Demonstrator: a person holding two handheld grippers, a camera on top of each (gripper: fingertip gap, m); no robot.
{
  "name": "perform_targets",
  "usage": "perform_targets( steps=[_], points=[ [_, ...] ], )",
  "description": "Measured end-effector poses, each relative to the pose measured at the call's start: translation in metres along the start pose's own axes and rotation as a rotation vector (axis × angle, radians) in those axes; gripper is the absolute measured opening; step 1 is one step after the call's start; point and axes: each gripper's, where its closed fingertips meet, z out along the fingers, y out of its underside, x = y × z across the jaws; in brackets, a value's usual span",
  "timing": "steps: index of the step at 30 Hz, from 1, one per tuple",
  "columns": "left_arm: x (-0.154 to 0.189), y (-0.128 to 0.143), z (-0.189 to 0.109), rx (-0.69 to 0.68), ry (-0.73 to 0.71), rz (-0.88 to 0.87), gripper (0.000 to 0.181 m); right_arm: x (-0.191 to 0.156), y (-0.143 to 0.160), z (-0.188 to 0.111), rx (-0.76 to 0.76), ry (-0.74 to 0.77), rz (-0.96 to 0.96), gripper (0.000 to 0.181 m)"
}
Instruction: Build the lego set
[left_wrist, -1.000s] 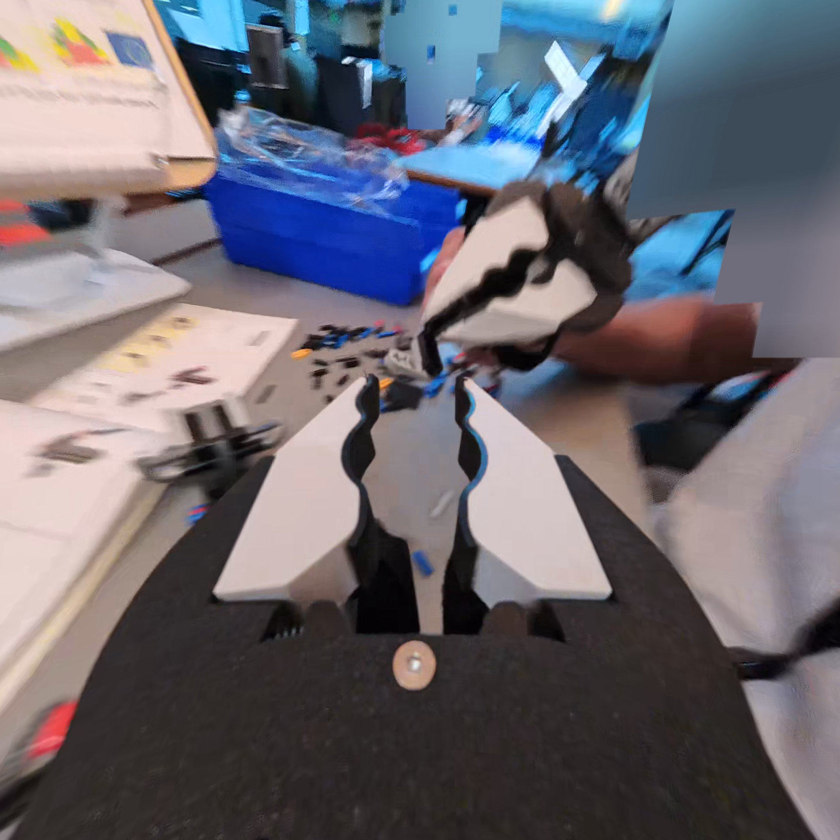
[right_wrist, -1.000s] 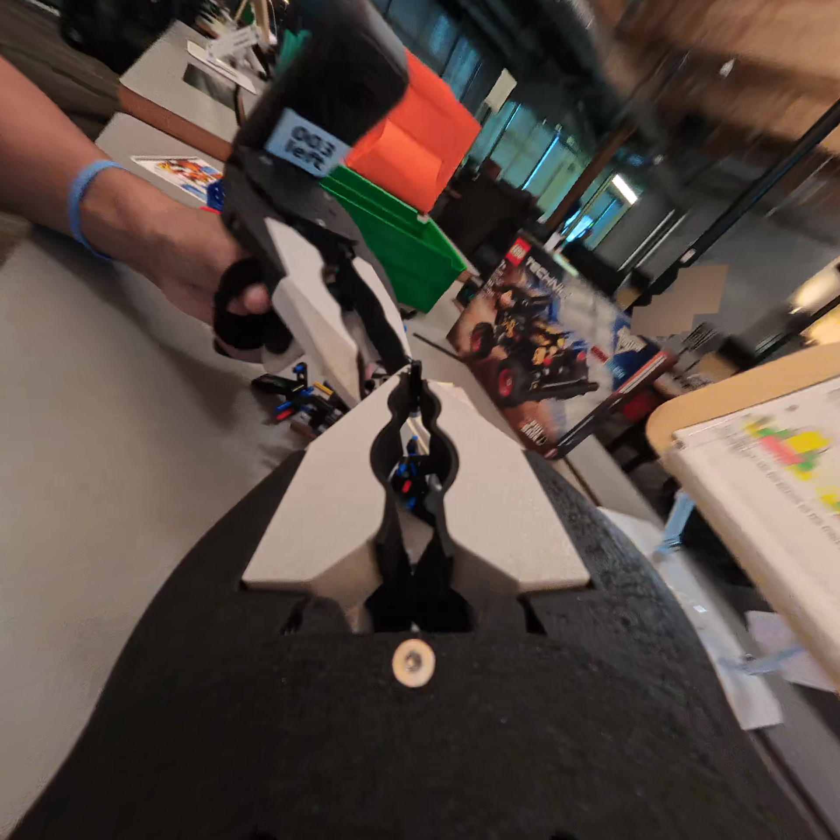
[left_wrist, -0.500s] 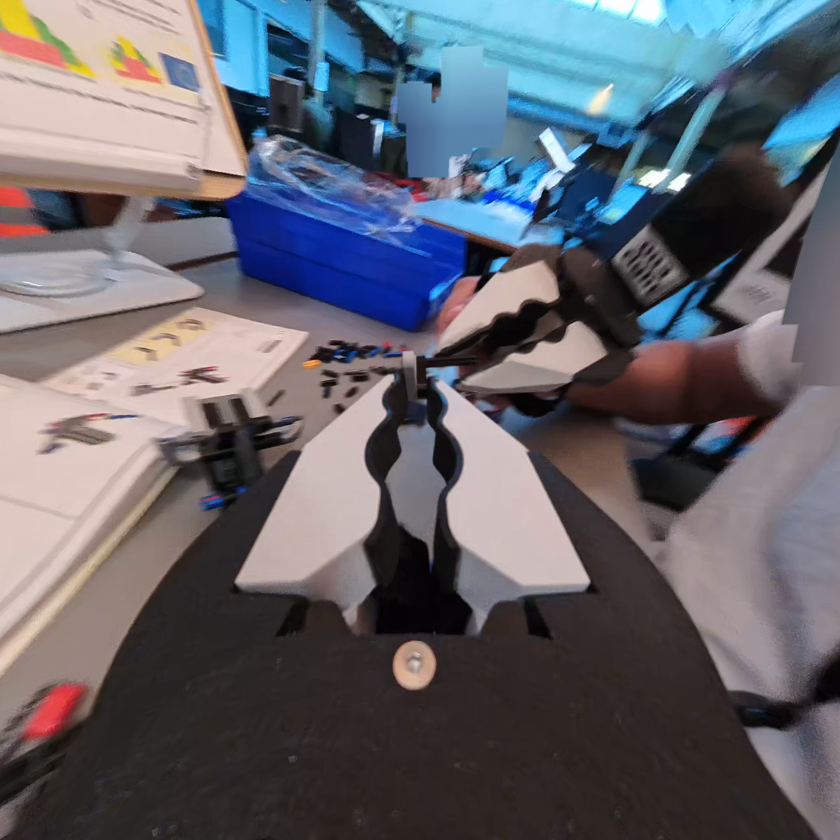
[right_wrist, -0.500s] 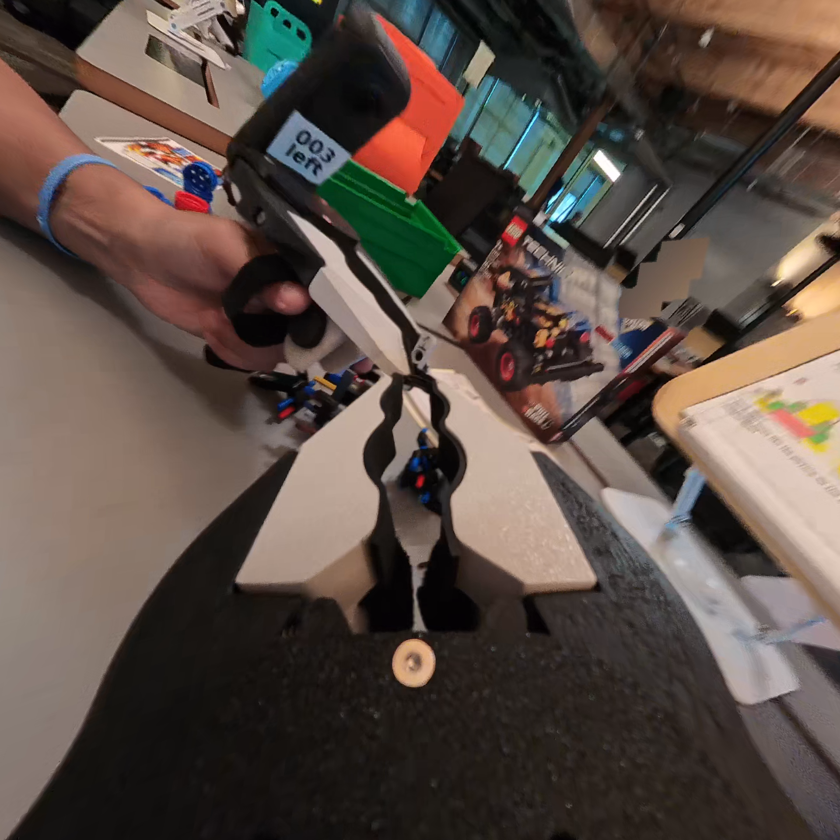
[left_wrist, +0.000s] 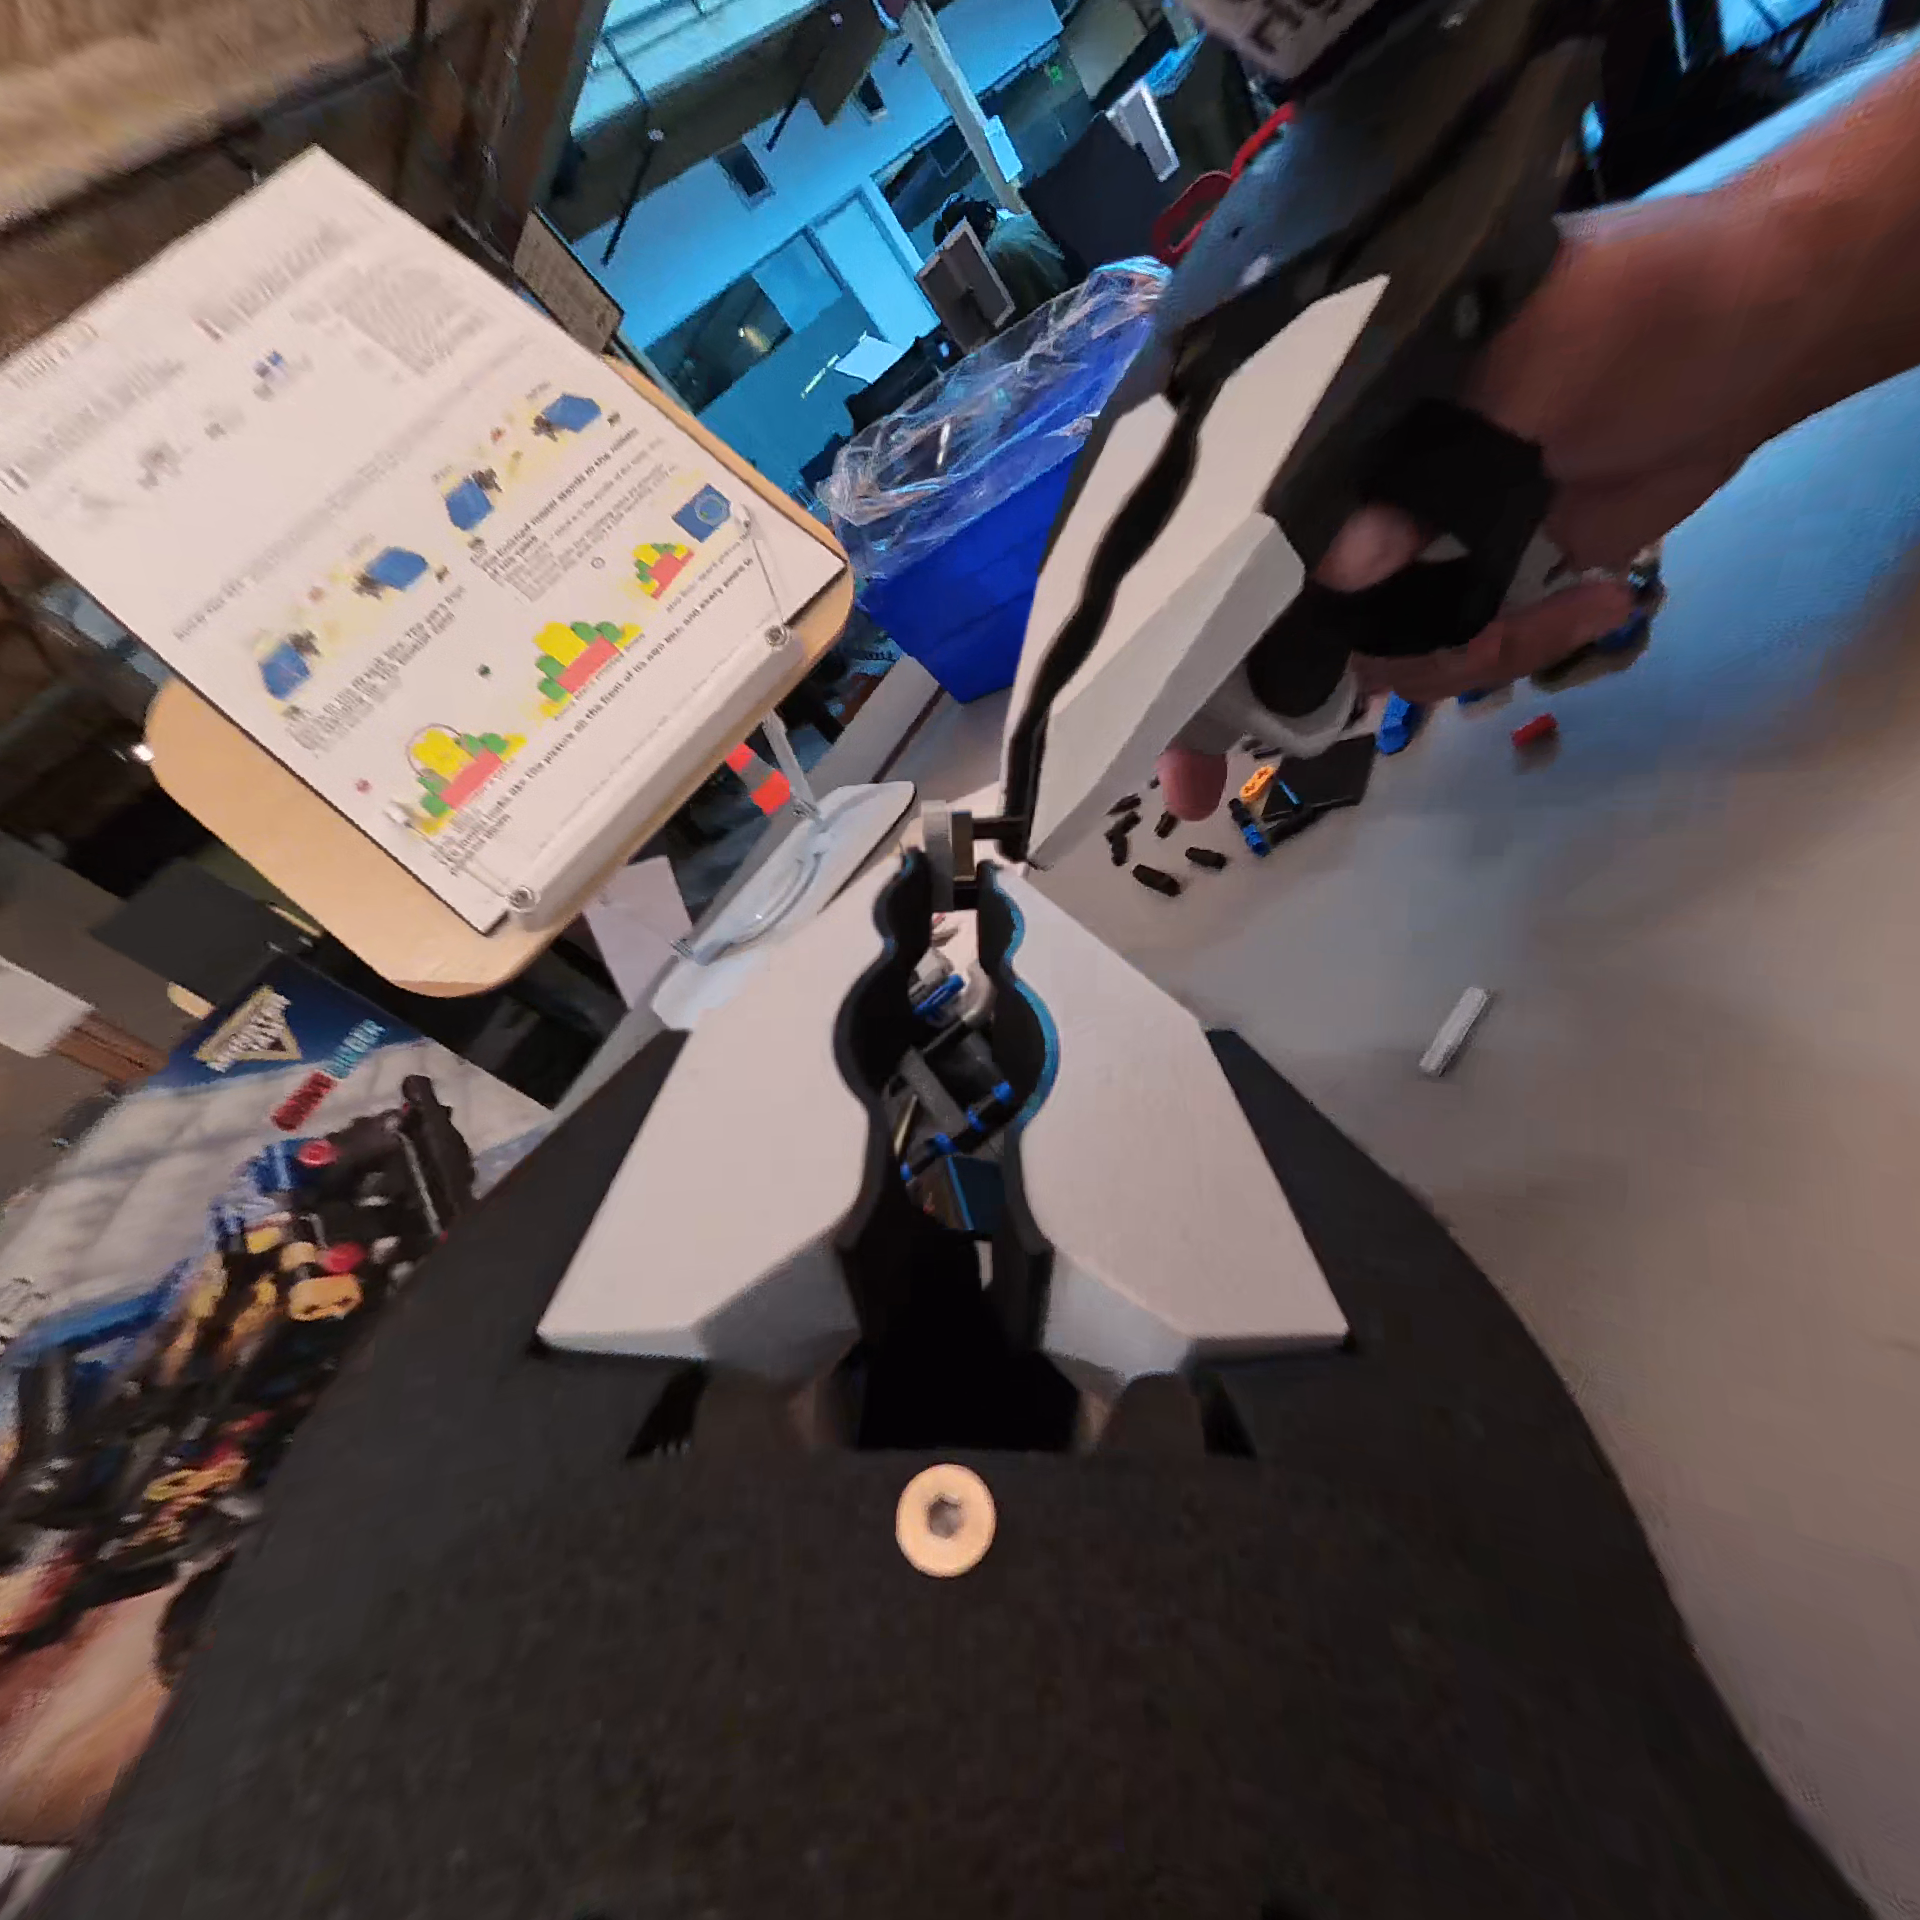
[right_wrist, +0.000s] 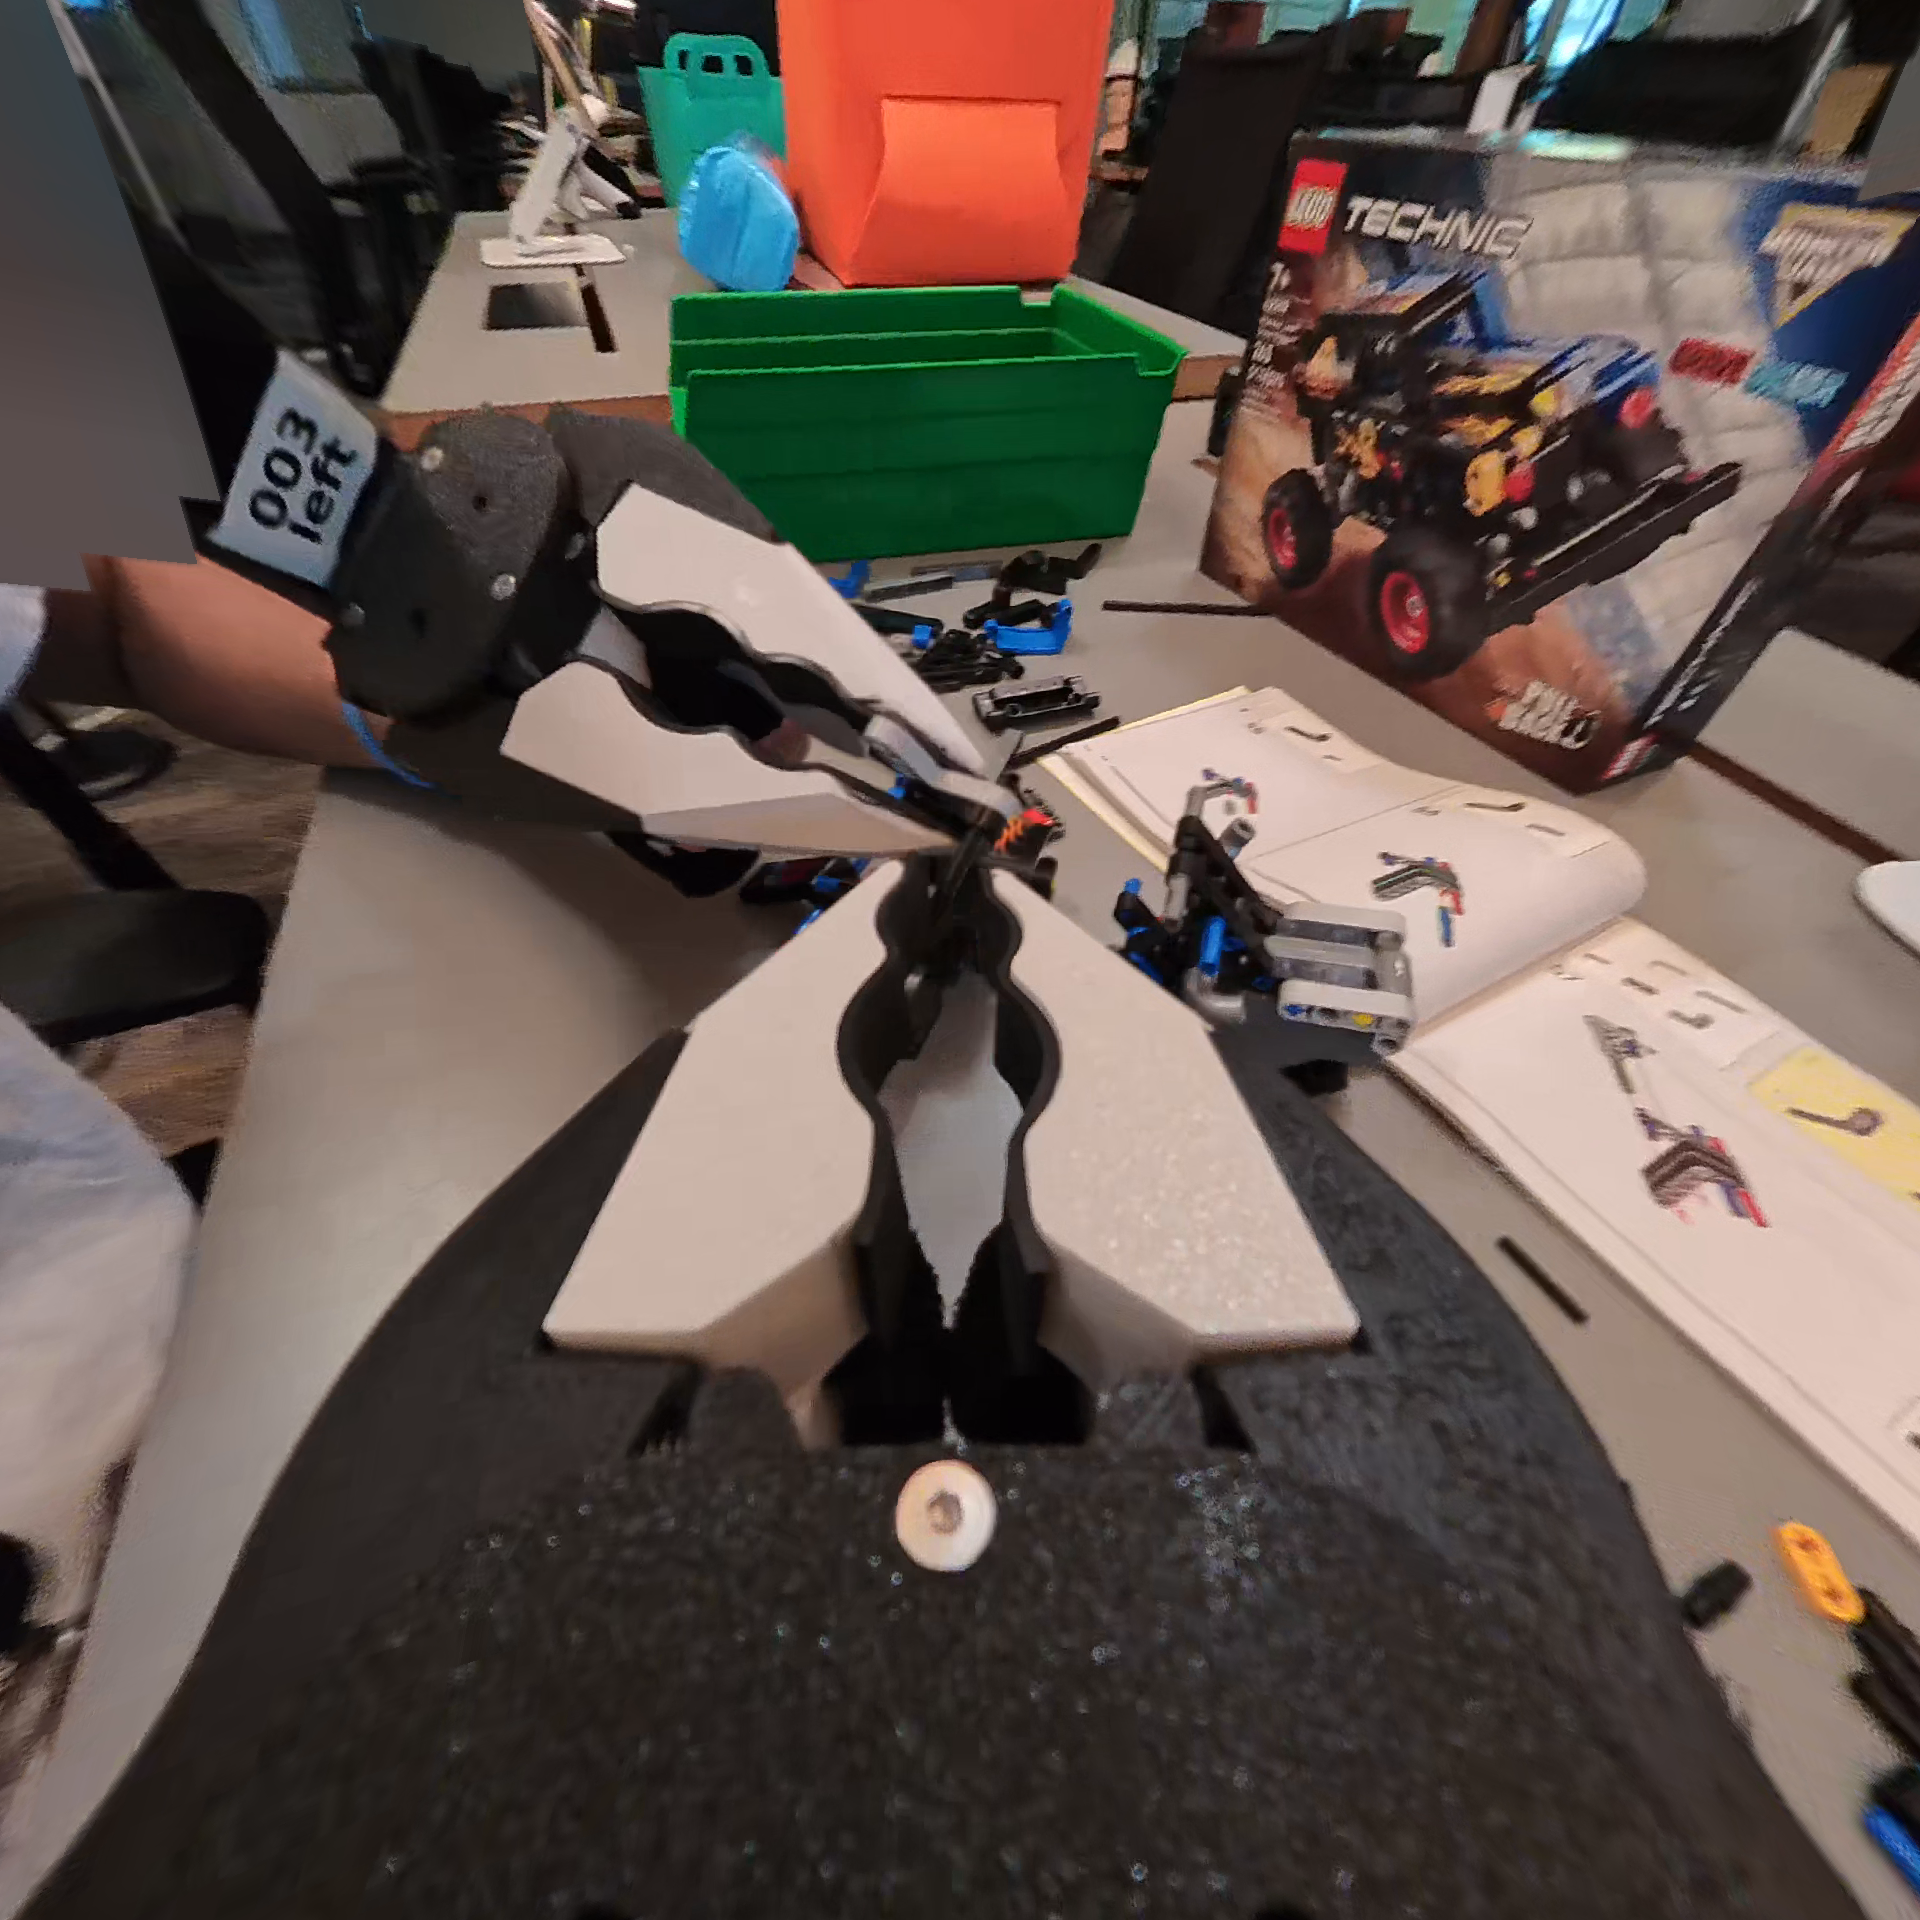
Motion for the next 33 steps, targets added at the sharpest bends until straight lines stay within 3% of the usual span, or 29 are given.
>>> perform_targets(
  steps=[5, 8, 14, 18, 24, 29, 33],
  points=[
    [0.002, 0.005, 0.002, -0.025, -0.009, 0.070, 0.007, -0.004, 0.005, -0.002, -0.031, -0.112, 0.113, 0.004],
    [0.005, 0.021, 0.009, -0.147, -0.005, 0.075, 0.007, 0.006, 0.014, 0.003, -0.094, 0.019, -0.016, 0.004],
    [0.004, 0.031, 0.014, -0.236, -0.035, 0.086, 0.008, 0.016, 0.020, 0.006, -0.179, 0.194, -0.148, 0.003],
    [0.004, 0.033, 0.014, -0.252, -0.030, 0.082, 0.007, 0.010, 0.020, 0.007, -0.164, 0.147, -0.116, 0.005],
    [0.003, 0.031, 0.013, -0.225, 0.046, -0.166, 0.006, 0.007, 0.012, 0.006, -0.065, 0.056, 0.032, 0.006],
    [0.004, 0.033, 0.012, -0.234, 0.013, -0.061, 0.007, 0.007, 0.011, 0.007, -0.032, -0.024, 0.210, 0.003],
    [0.003, 0.033, 0.009, -0.245, -0.030, 0.067, 0.007, 0.006, 0.014, 0.008, -0.049, -0.007, 0.170, 0.002]
  ],
)
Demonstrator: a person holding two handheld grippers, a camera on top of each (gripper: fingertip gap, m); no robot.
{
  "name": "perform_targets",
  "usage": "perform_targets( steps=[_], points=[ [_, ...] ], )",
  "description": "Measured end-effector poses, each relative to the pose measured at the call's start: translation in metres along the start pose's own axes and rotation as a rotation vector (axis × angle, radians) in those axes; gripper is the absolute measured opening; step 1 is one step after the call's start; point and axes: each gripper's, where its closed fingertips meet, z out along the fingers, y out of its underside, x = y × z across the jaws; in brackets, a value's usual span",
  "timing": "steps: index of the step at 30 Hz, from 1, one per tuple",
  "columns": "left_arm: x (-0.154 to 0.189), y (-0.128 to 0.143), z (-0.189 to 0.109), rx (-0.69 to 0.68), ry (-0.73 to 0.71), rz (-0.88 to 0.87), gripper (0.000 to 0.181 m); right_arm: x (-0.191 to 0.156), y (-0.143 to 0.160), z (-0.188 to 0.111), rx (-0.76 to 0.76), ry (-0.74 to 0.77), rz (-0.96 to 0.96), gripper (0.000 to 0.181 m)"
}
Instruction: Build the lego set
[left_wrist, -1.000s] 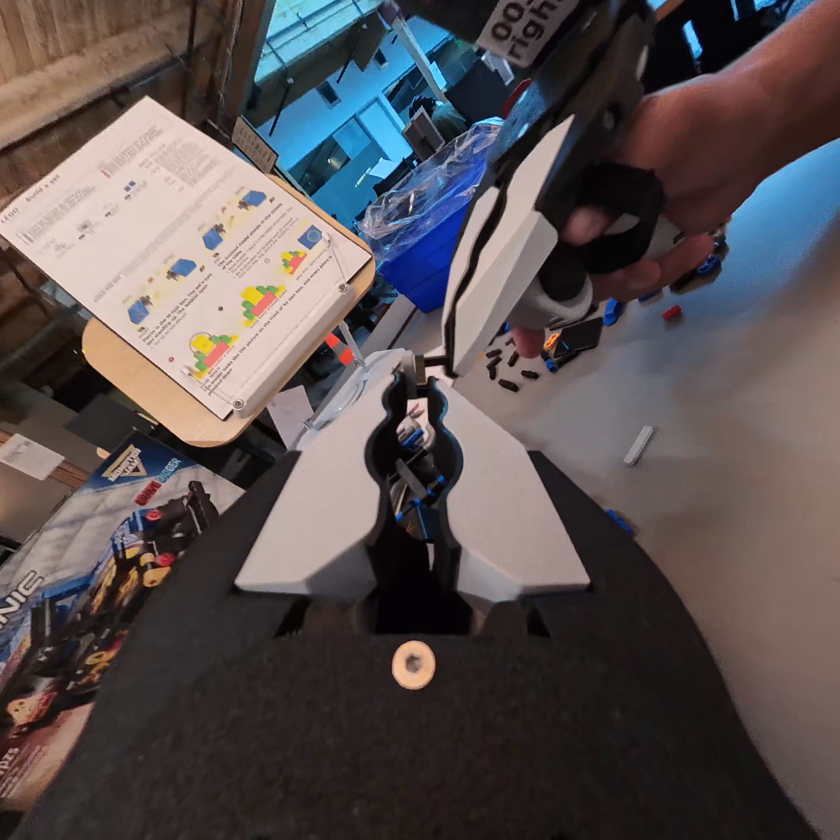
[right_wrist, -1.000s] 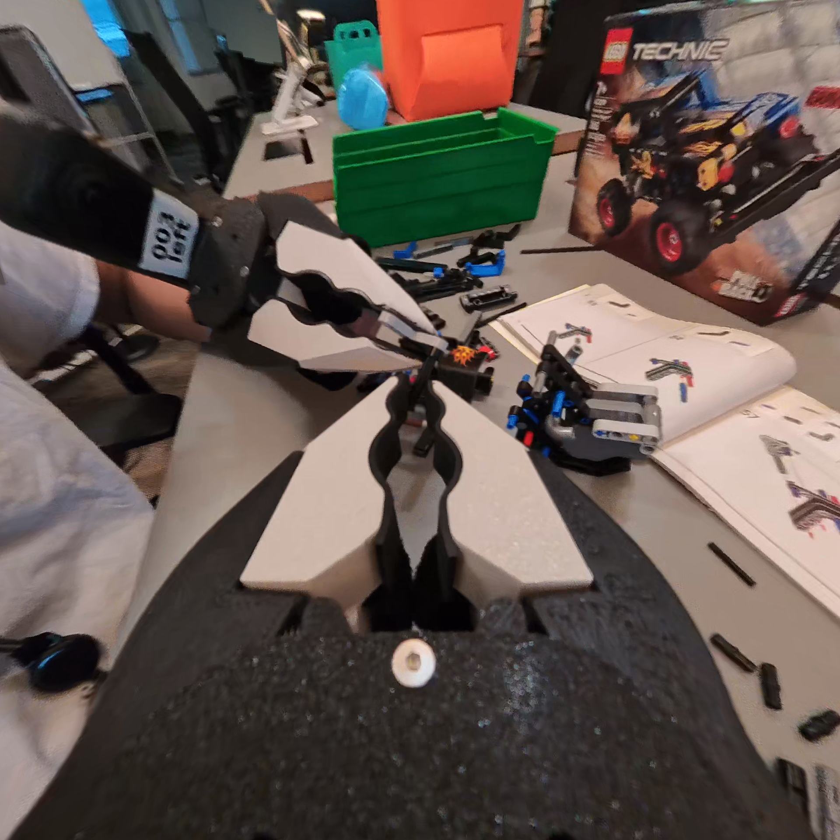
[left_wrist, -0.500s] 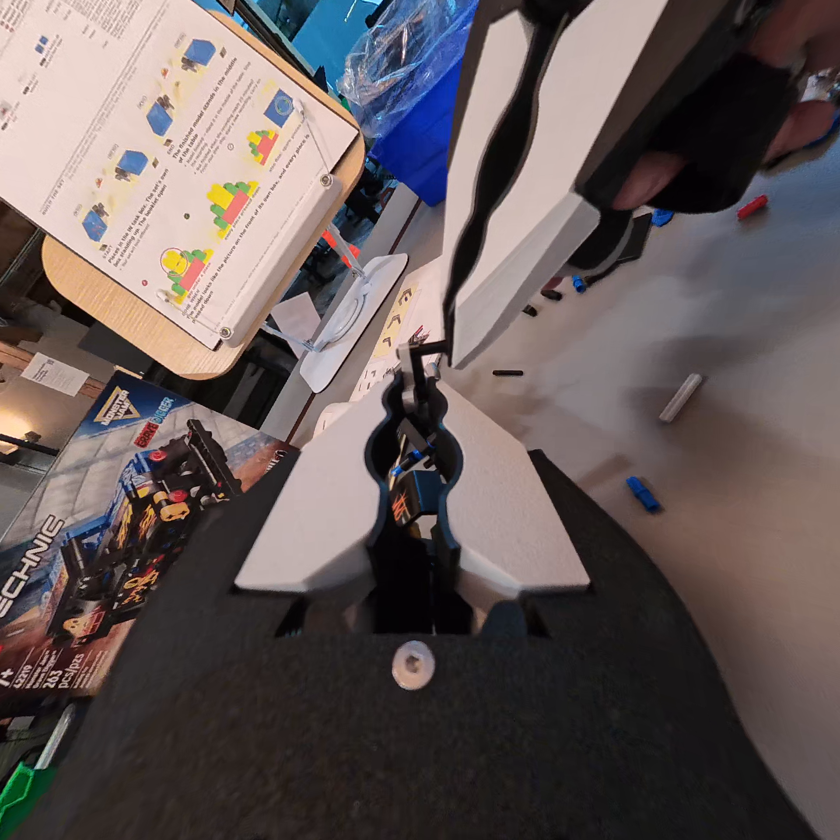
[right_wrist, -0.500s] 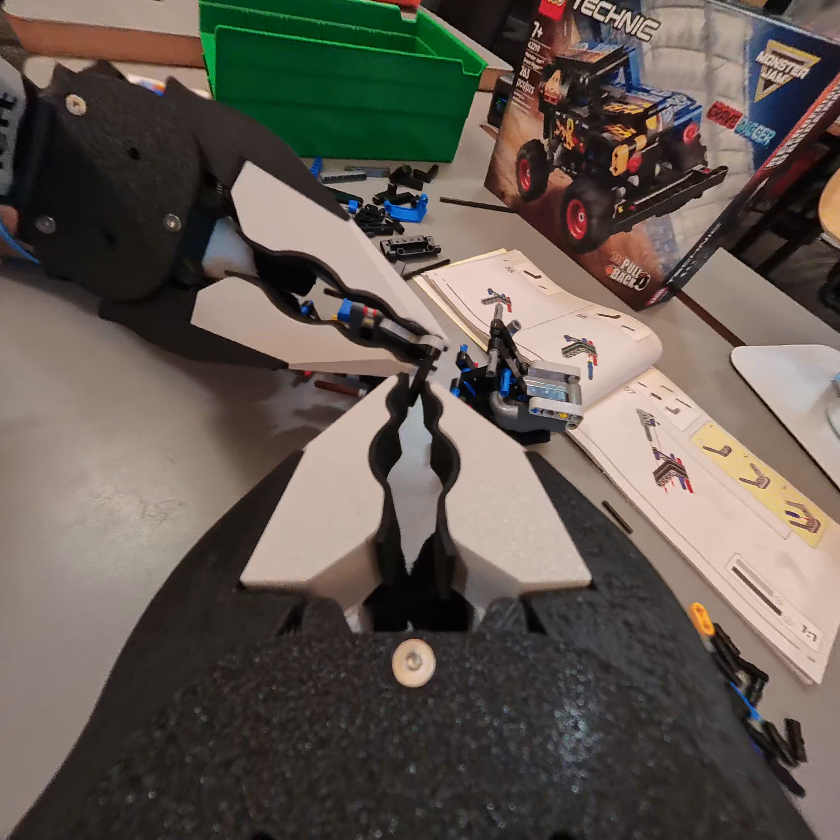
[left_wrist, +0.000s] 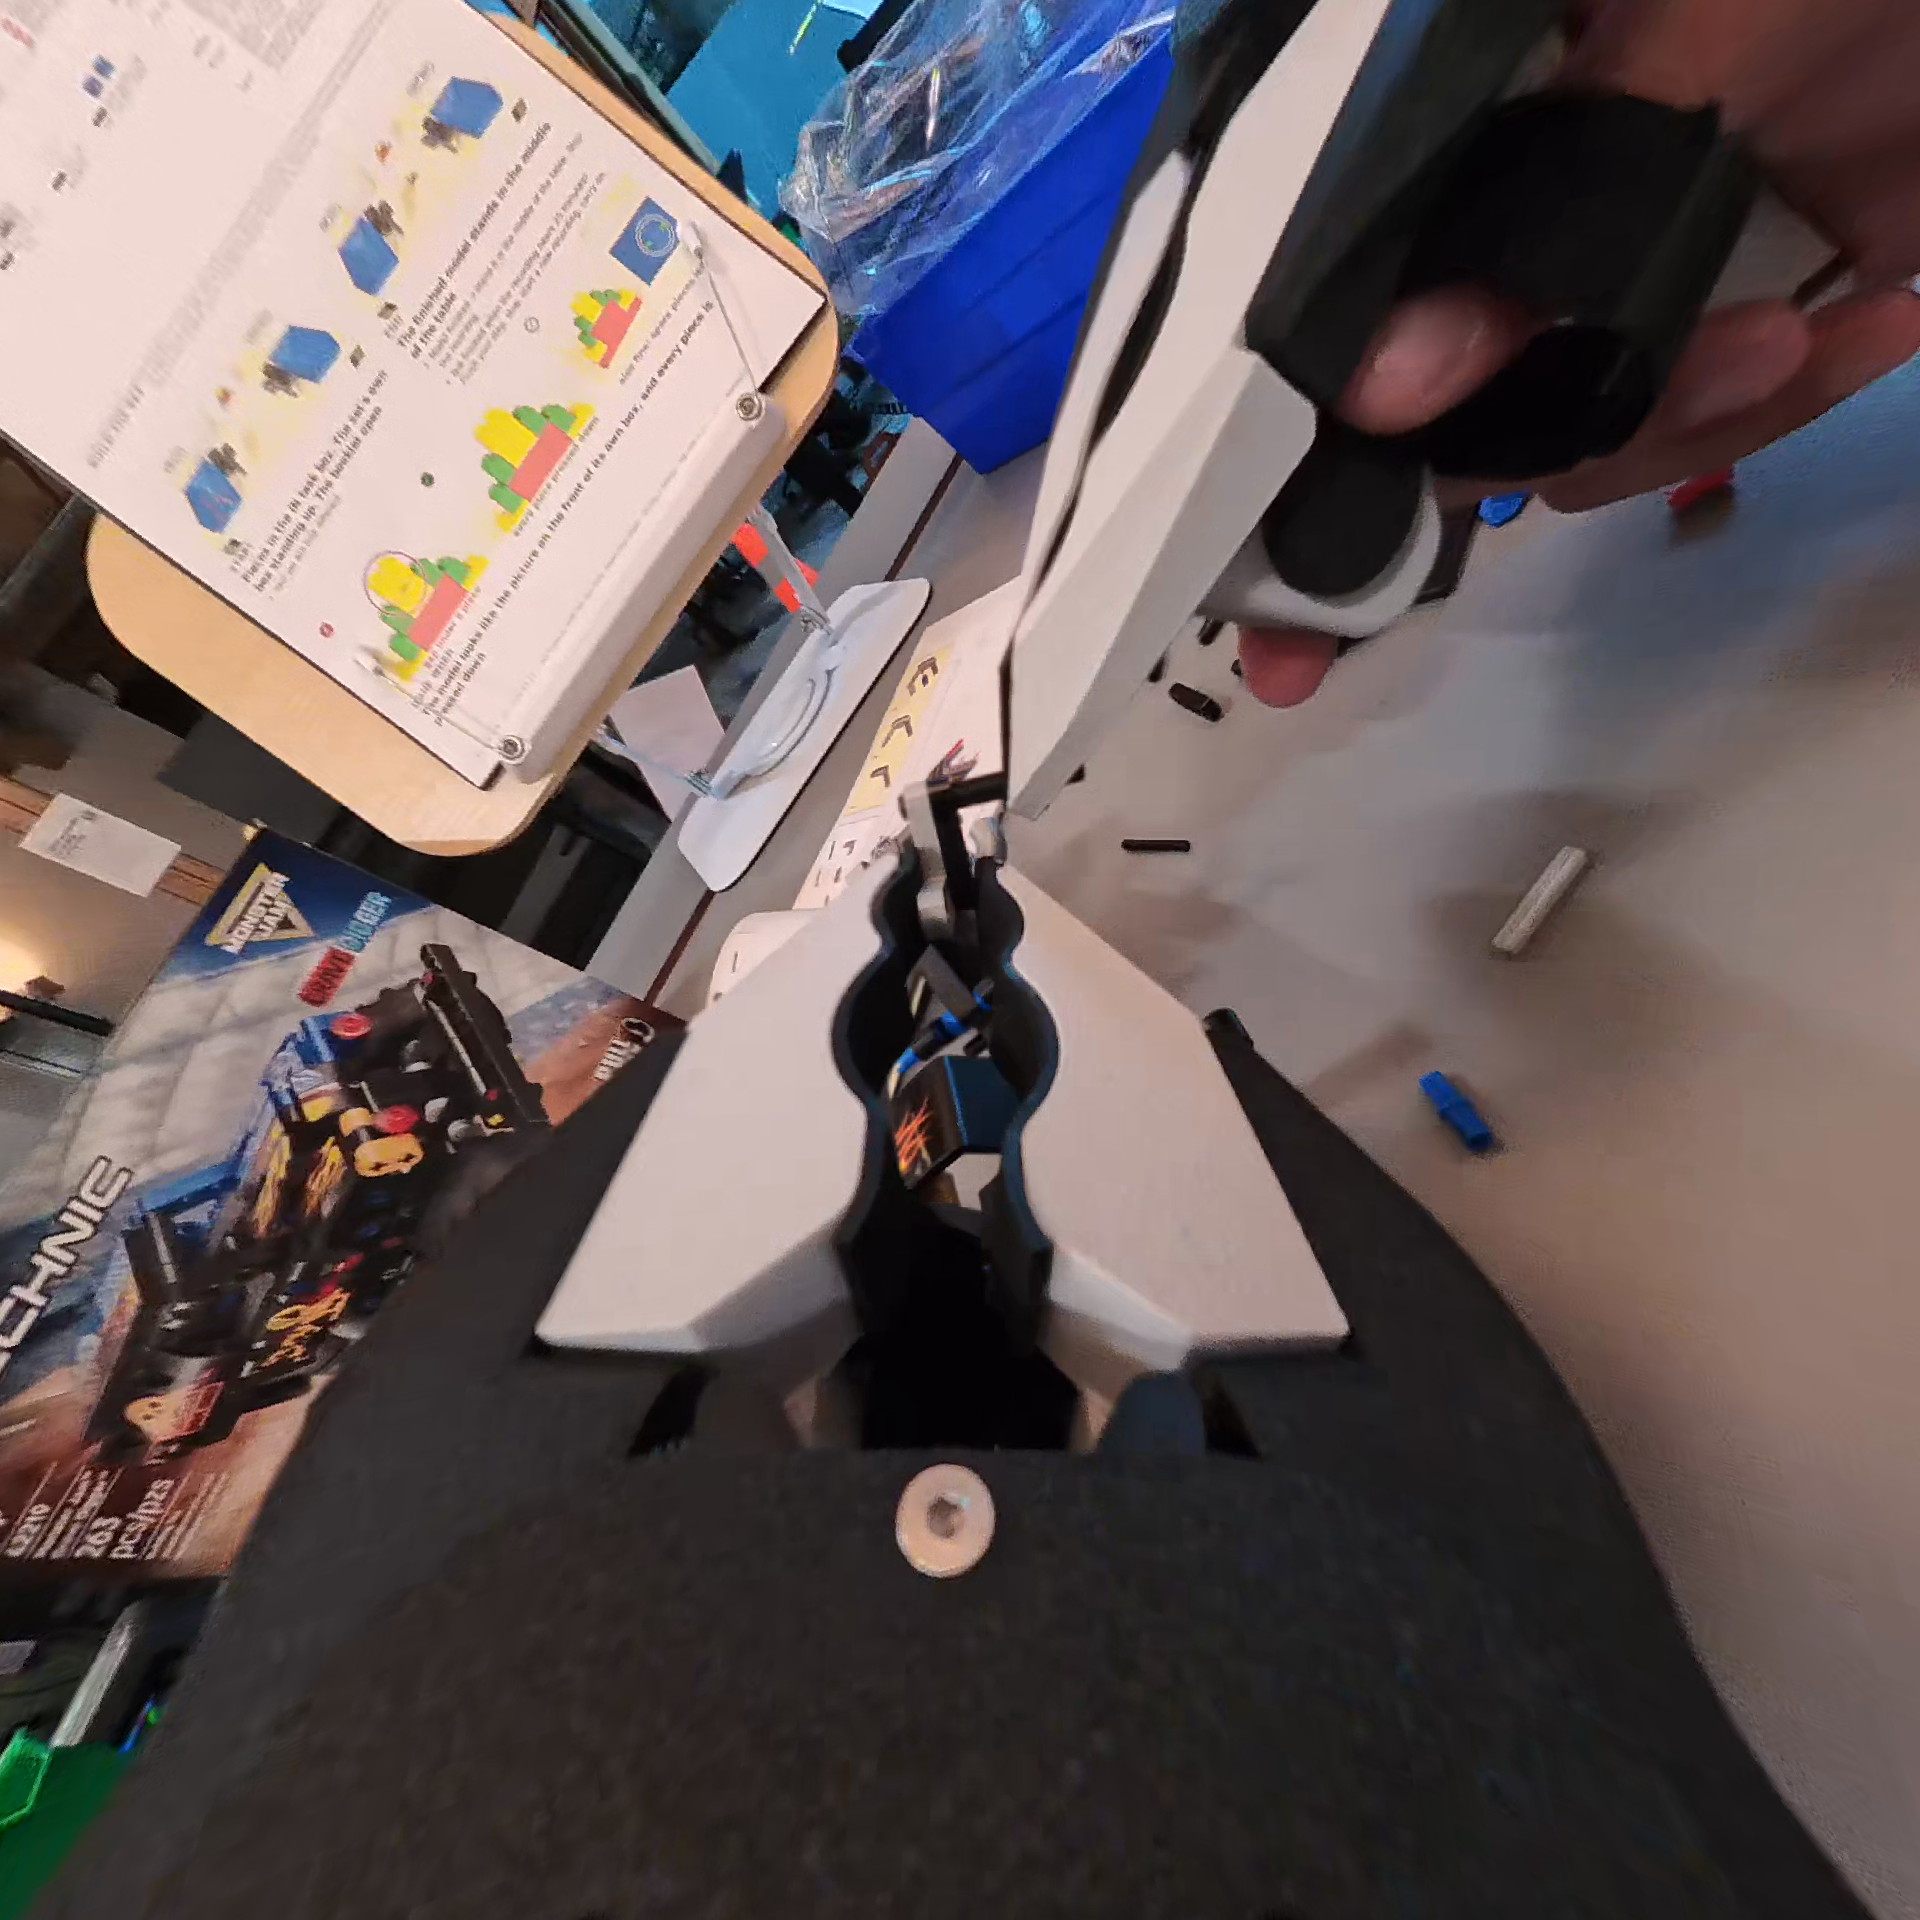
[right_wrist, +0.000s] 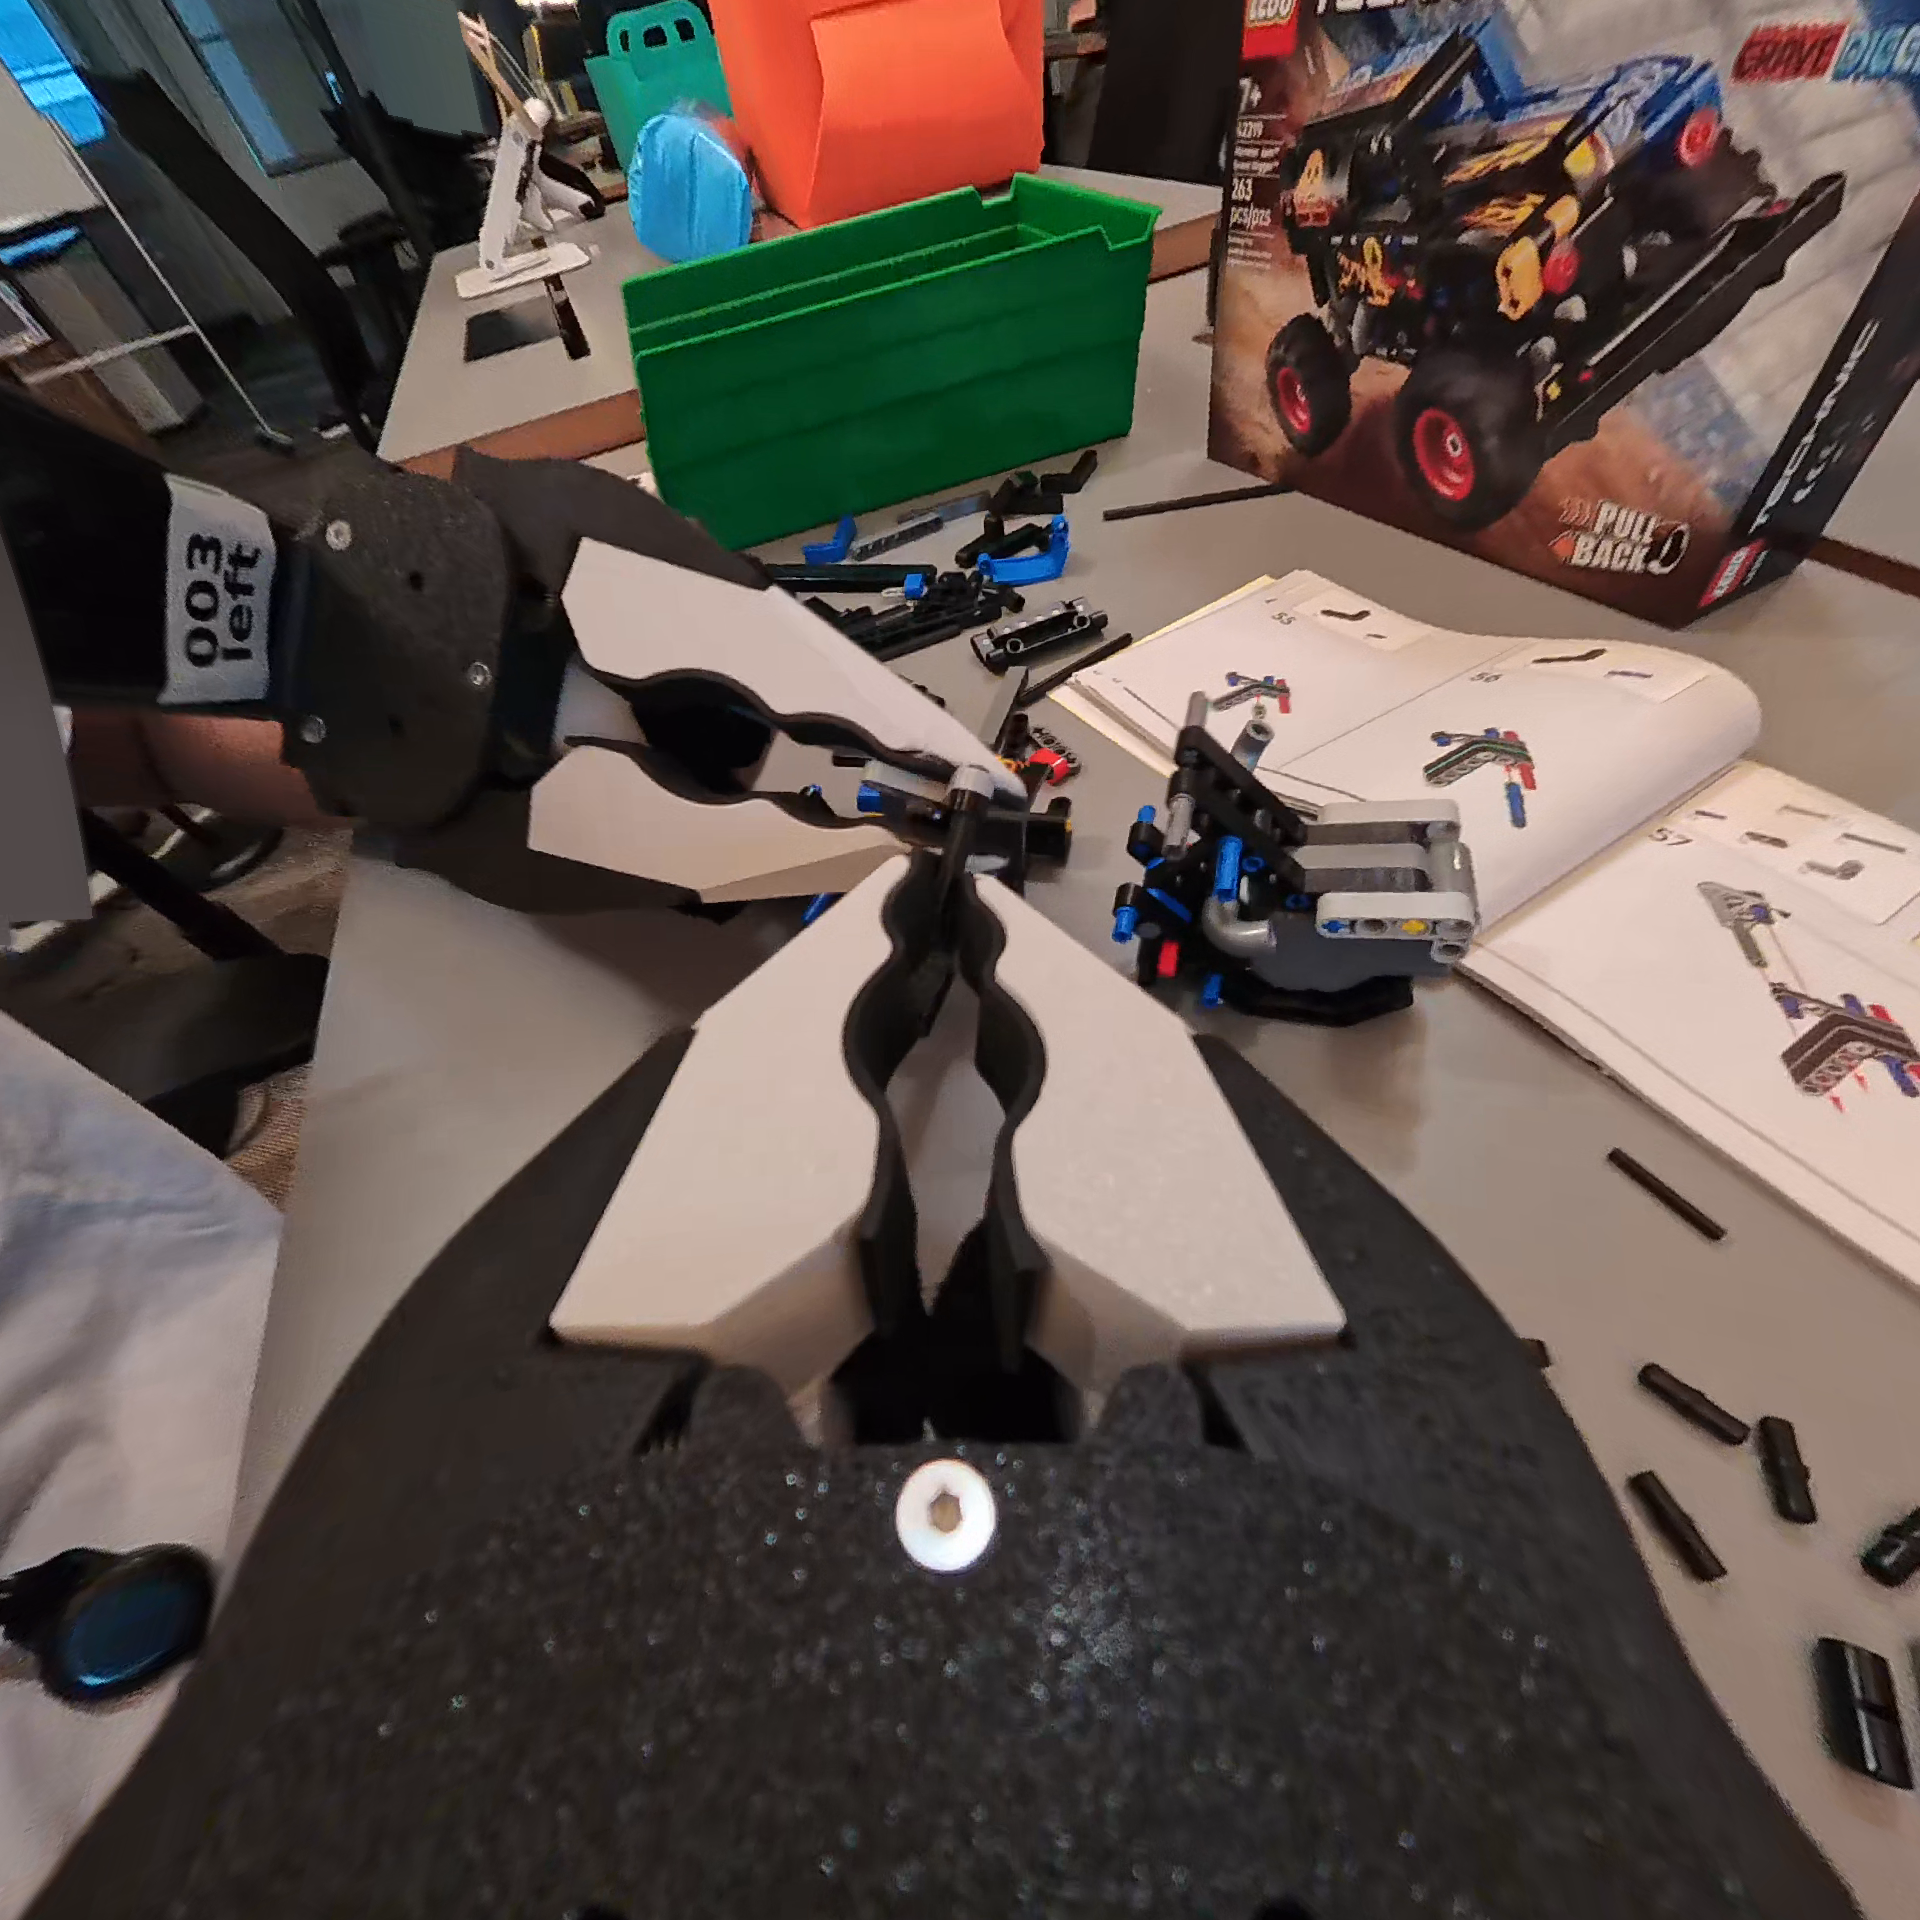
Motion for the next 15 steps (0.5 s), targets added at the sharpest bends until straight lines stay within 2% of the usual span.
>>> perform_targets(
  steps=[10, 15],
  points=[
    [0.006, 0.003, -0.001, -0.023, -0.017, 0.148, 0.009, 0.001, 0.002, 0.000, -0.004, -0.018, 0.025, 0.001],
    [0.003, 0.007, 0.001, -0.028, 0.025, 0.049, 0.006, -0.001, 0.011, 0.004, -0.095, -0.046, 0.059, 0.003]
  ],
)
